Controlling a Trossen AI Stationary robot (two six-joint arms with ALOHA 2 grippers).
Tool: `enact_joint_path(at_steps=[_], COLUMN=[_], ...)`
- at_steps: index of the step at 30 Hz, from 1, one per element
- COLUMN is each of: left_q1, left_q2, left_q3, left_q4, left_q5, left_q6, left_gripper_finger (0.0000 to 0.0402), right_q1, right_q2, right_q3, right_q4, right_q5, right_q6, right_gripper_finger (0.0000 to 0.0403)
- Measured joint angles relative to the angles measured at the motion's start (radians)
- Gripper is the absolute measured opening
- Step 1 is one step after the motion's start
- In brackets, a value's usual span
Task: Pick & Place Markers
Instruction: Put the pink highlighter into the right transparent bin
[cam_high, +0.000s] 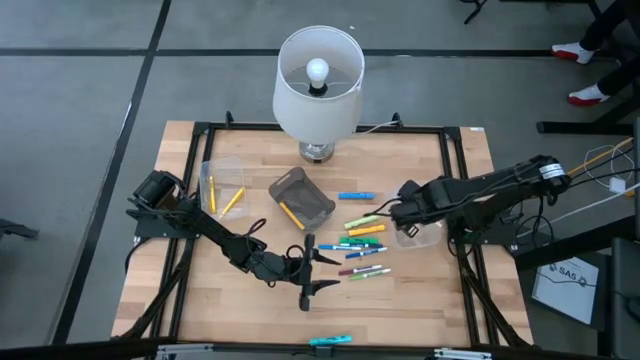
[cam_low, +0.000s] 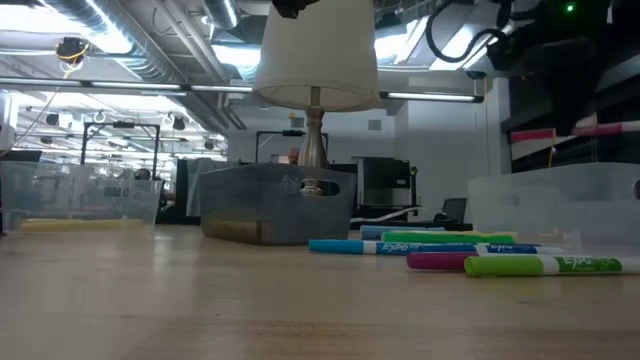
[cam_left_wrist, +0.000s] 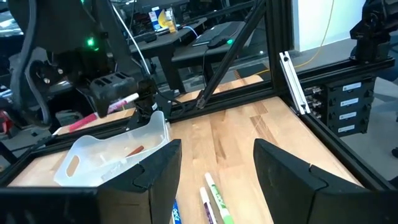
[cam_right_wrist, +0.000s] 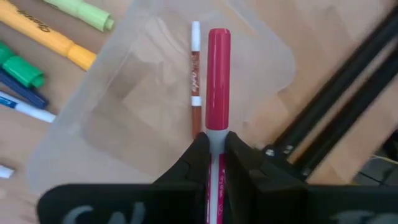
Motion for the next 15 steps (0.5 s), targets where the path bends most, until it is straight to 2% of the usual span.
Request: enact_joint_path(at_steps=[15], left_q1=[0.014], left_q2=[0.000], left_q3=[0.000], left_q4=[0.000], left_q5=[-0.004], left_q6=[0.026], left_gripper_finger=[0.0196], right_q1=[-0.033], right_q2=[-0.026], right_q3=[-0.173], right_q4=[0.228], right_q5=[-0.094], right_q6=[-0.045], right_gripper_finger=[0.0031])
